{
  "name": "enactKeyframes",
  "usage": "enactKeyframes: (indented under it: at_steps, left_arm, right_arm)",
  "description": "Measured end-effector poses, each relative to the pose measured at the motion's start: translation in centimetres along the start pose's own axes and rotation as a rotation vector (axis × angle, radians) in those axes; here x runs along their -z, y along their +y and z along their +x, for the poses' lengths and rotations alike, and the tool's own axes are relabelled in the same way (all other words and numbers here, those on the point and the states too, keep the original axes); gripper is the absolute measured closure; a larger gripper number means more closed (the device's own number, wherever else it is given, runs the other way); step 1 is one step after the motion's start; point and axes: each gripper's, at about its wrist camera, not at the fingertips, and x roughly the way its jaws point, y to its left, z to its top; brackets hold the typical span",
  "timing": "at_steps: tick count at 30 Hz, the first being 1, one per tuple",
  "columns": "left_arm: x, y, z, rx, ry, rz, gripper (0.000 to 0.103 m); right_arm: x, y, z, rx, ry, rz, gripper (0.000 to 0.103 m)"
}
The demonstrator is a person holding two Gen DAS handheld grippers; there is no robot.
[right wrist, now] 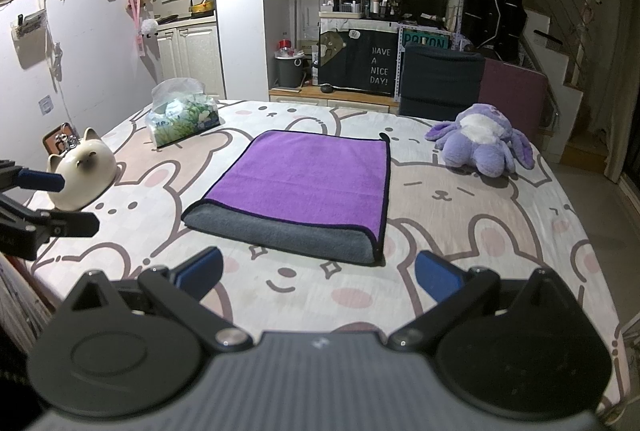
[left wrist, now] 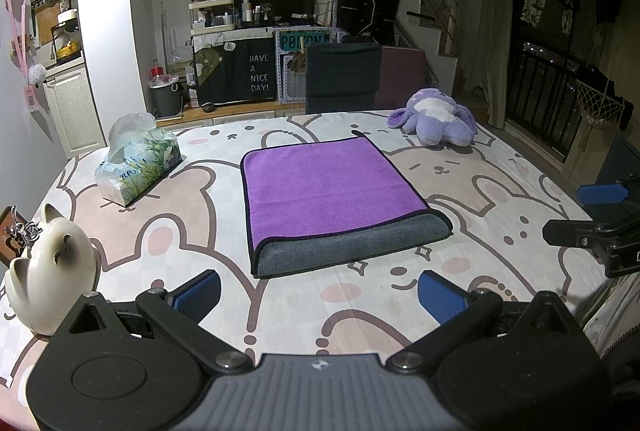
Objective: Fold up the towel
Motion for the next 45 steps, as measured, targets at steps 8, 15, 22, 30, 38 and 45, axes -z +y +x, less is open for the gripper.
enactKeyframes:
  at_steps: [8, 15, 22, 30, 38, 45]
  left_arm:
    - [0.0, 0.0, 0.0, 0.000, -0.001, -0.001, 0.000]
    - [0.0, 0.0, 0.0, -0.001, -0.001, -0.002, 0.000]
    - [-0.3, -0.3, 0.0, -0.001, -0.002, -0.002, 0.000]
    - [-0.7, -0.4, -0.6, -0.003, -0.036, 0.005, 0.000]
    - [-1.5, 0.3, -1.2, -0.028, -0.097, -0.024, 0.000]
    - [-2.3, 0.4, -1.1, -0.045, -0.124, 0.010, 0.000]
  right_arm:
    - [0.0, 0.0, 0.0, 0.000, 0.000, 0.000, 0.000]
    - [0.0, 0.0, 0.0, 0.000, 0.000, 0.001, 0.000]
    - [0.0, -0.2, 0.0, 0.001, -0.001, 0.001, 0.000]
    - [0.0, -0.1, -0.1, 0.005, -0.017, 0.002, 0.000]
    - [-0.4, -0.3, -0.4, 0.014, -0.042, 0.018, 0.000]
    - [-1.5, -1.0, -0.2, 0.017, -0.060, 0.037, 0.000]
